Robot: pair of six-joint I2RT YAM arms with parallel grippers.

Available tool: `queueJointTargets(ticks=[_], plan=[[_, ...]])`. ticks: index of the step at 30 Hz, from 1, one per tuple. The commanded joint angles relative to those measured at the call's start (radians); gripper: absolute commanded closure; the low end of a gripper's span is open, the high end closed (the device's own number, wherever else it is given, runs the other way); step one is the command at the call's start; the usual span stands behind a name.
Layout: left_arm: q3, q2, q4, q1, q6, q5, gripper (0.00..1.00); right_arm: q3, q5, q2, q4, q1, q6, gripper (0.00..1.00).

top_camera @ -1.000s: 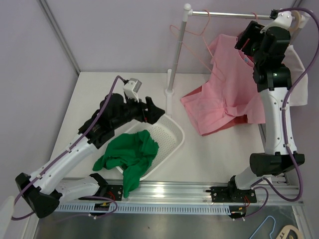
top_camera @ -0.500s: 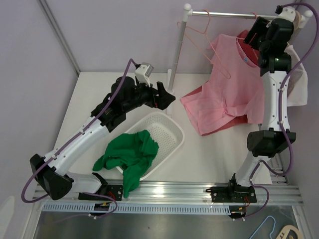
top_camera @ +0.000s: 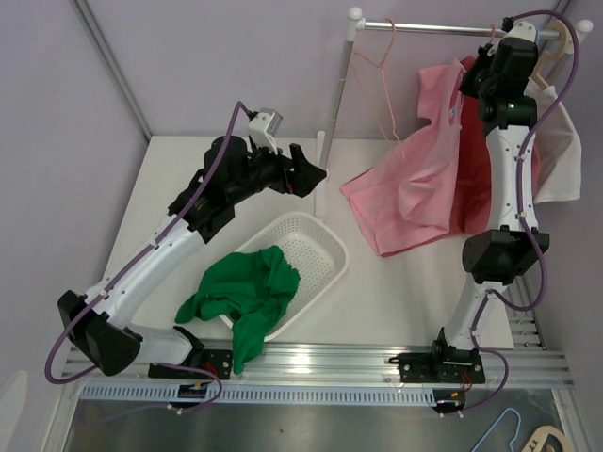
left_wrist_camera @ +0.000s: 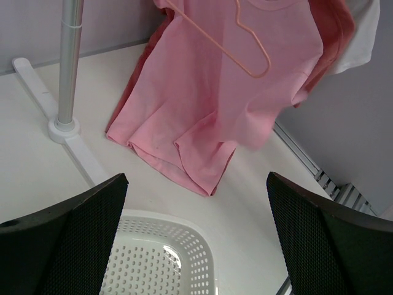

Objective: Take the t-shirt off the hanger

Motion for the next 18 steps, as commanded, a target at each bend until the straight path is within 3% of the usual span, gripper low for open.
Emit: queueJointTargets(ticks=[1,12,18], plan=[[0.021,-0.004,0.042,0.009,0.024,0.035,0.01,0.033,-0.065,-0.045,0.053,-0.004,-0.023,1.00],[0.002,-0.016,0.075,0.008,0.031,0.079,0.01,0.089,-0.149,-0.125,0.104,0.001,-0.062,1.00],[-0.033,-0.064,0.140,-0.040,0.089,0.067,0.00,-0.171,-0.117,-0.357,0.112,0.025,-0.065,1.00]])
